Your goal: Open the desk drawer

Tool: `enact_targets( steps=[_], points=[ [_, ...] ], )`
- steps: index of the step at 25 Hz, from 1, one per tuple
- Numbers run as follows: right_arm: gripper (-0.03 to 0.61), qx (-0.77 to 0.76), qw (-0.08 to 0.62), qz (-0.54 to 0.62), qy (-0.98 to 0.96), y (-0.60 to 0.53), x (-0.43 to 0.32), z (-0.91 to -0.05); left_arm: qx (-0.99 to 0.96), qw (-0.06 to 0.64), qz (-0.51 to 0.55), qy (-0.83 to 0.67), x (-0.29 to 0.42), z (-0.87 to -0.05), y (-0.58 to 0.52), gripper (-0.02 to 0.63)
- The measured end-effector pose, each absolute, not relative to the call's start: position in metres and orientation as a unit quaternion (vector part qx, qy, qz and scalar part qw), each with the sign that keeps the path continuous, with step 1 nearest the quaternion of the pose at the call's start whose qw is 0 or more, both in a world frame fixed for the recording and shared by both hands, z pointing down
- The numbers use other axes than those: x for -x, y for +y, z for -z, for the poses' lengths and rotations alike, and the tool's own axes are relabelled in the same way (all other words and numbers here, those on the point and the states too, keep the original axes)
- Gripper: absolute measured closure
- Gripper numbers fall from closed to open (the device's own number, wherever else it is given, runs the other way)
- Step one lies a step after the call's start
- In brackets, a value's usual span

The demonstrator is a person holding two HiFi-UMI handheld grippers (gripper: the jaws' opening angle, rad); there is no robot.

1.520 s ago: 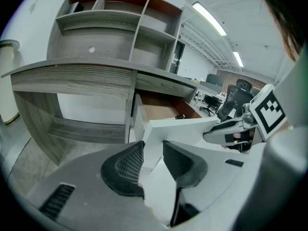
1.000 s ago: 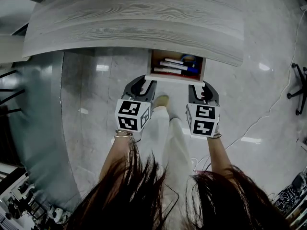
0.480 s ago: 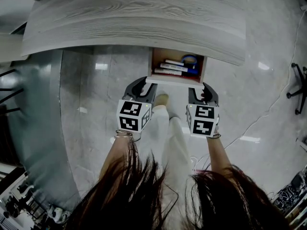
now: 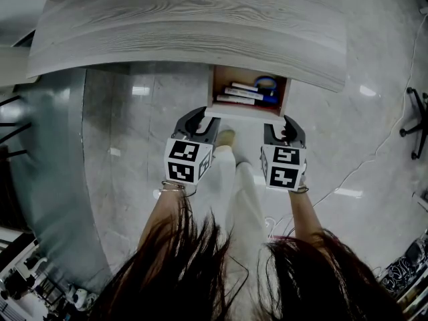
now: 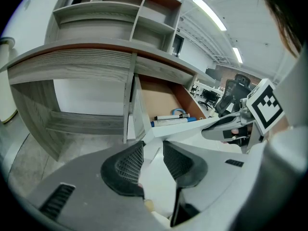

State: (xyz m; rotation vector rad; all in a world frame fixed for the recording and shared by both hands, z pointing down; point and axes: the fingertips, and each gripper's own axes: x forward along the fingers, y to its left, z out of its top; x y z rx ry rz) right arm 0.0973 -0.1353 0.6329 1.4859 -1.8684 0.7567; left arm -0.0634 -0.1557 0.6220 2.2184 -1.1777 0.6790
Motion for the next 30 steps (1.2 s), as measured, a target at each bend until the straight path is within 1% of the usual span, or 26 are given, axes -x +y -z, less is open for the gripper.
enact_targets(
  steps=[12,30],
  points=[
    [0.417,-0.565,0.32,-0.276,-0.709,-0.135,-0.1,-0.636,-0.823,0.267,-0.251,-0.434,0.064,-0.624,-0.155,0.489],
    [0.417,-0.556,0.329,-0.295,-0.704,-0.121,-0.099,-0.642,-0.819,0.261,-0.265,-0.437,0.067,-0.625,-0.152,0.489]
  ],
)
